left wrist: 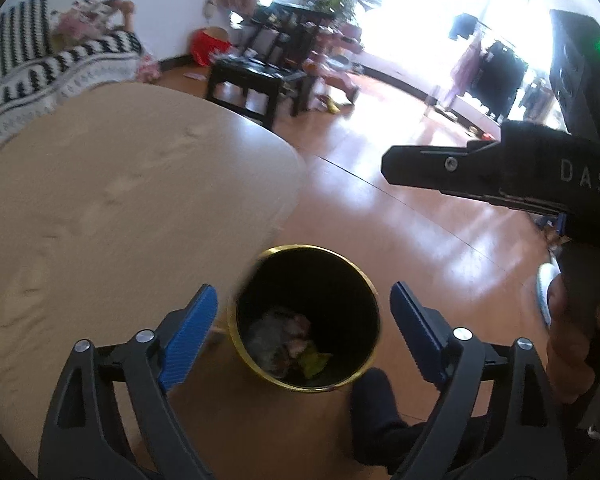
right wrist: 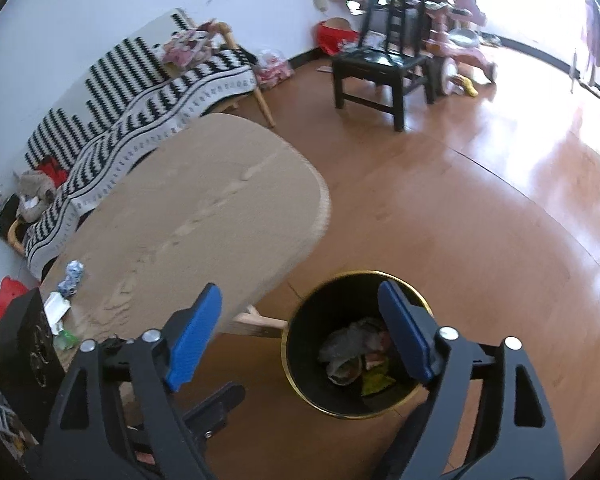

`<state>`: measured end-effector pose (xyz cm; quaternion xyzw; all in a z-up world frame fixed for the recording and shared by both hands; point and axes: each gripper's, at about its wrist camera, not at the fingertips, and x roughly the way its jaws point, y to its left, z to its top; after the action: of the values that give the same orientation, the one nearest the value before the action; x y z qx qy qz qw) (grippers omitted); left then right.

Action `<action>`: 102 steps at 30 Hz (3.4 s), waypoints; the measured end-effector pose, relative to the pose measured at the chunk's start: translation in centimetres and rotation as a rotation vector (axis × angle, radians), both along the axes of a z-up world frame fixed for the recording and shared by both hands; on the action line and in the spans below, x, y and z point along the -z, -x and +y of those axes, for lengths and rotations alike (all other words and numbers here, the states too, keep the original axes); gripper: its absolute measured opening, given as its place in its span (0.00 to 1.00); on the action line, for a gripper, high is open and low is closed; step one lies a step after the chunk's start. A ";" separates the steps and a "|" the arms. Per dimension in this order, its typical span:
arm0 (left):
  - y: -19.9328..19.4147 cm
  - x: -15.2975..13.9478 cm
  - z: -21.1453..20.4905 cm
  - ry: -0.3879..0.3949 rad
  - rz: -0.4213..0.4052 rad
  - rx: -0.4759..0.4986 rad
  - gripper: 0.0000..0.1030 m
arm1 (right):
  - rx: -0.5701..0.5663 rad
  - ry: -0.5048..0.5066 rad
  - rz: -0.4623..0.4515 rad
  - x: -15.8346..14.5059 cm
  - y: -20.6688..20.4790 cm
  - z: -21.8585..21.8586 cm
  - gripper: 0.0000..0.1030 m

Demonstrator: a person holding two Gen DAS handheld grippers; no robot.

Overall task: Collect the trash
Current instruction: 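Grasp the green toy car with the right tool while the left tool grasps the white carton, then carry the toy car and carton over the bin and open both tools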

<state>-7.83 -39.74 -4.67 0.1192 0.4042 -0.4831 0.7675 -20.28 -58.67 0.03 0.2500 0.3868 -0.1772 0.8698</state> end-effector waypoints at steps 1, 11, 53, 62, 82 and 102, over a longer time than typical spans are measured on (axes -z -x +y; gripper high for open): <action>-0.6 -0.6 1.2 0.005 -0.011 -0.027 0.87 | -0.015 0.001 -0.007 -0.3 -0.6 0.7 0.78; -8.5 -5.8 16.2 0.024 -0.132 -0.359 0.89 | -0.198 -0.017 -0.076 -2.6 -8.9 10.3 0.80; -19.4 -2.5 37.4 -0.085 -0.117 -0.655 0.38 | -0.875 0.042 -0.035 5.2 -24.6 40.2 0.11; -19.1 -4.5 38.9 -0.024 -0.113 -0.725 0.37 | -0.843 0.041 -0.069 3.3 -22.9 38.5 0.11; -13.7 -5.3 22.7 -0.006 -0.120 -0.434 0.38 | -0.478 0.084 -0.047 -0.6 -15.1 21.8 0.11; -0.7 0.6 -0.4 -0.022 -0.023 0.022 0.38 | 0.041 -0.004 0.015 1.1 2.5 -1.8 0.11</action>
<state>-7.14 -40.10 -5.26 0.1374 0.3993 -0.4858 0.7653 -22.74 -60.44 -1.04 0.2581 0.3884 -0.1962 0.8626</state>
